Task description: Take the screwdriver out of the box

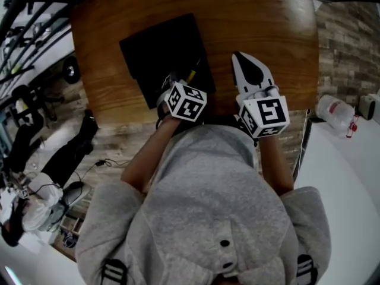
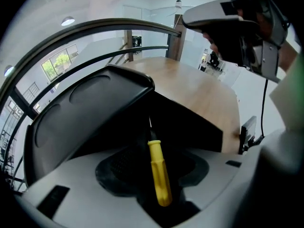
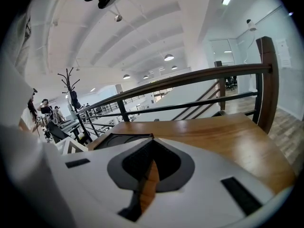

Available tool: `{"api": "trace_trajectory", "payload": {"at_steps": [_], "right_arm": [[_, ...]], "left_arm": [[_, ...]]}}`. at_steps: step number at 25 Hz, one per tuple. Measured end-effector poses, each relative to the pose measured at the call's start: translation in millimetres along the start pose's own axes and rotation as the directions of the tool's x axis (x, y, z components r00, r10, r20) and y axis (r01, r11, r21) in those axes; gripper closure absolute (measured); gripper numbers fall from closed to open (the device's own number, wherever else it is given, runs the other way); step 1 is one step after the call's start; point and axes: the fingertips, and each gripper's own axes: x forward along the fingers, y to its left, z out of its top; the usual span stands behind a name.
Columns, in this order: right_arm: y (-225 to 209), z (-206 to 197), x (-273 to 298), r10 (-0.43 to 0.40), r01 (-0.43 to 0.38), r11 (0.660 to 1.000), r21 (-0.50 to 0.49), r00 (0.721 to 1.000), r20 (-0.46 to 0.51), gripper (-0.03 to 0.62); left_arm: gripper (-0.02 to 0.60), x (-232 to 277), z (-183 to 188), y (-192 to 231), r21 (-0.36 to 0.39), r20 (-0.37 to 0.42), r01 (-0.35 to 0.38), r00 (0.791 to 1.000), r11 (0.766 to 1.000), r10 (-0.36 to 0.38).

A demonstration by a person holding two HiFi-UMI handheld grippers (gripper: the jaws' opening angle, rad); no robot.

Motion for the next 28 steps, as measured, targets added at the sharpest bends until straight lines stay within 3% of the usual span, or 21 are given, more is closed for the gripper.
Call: {"api": "trace_trajectory", "payload": {"at_steps": [3,7,13,28], "right_arm": [[13,9,33,0.000,0.000,1.000,0.003,1.000,-0.022,0.577],[12,6,30,-0.002,0.003,1.000,0.004,1.000,-0.029,0.577],[17,7,26,0.004,-0.004,1.000,-0.001,1.000,-0.022,0.577],[10,20,7,-0.030,0.030,0.999,-0.018,0.999,0.015,0.577]], "left_arm": [[0.390,2,-2,33,-0.009,0.005,0.013,1.000,1.000,-0.013],[0.401,2,-2,32,-0.012,0.004,0.025,1.000,1.000,-0.025],[0.484,-1,-4,40,-0.033,0.009,0.030,1.000,0.999,-0.030],[0.497,-3,-7,38,-0.056,0.003,0.046,0.999,0.997,-0.046]]}}
